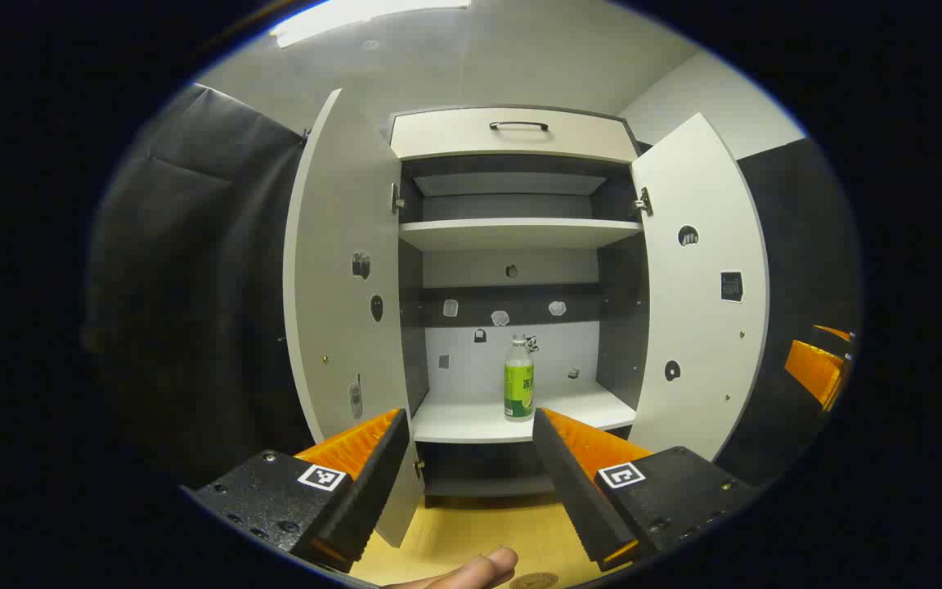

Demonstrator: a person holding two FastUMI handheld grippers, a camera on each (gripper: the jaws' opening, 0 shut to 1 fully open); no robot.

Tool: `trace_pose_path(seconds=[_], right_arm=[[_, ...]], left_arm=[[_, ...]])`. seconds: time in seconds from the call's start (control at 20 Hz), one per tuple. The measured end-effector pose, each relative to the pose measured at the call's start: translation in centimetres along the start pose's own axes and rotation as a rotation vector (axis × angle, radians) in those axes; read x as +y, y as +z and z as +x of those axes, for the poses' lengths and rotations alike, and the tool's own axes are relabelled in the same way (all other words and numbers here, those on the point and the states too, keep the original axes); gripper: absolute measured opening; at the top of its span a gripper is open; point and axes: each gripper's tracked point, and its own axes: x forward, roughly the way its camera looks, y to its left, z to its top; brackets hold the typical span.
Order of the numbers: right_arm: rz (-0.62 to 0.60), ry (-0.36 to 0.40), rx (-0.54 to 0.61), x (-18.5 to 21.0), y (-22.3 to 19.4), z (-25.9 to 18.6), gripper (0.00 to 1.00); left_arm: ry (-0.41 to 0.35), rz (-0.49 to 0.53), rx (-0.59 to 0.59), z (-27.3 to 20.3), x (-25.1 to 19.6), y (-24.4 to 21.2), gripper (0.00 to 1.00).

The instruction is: Grasp the bottle in the cabinet with the left hand and place it on the coaster, then close the right door with the right hand and the left door with the left hand.

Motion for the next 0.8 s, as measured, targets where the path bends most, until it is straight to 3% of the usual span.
trace_pose_path(seconds=[0.8], right_arm=[[0.023,0.002,0.008,3.4,-0.7,3.1,0.99]], left_arm=[[-0.008,0.024,0.006,2.7,3.8,0.0,0.96]])
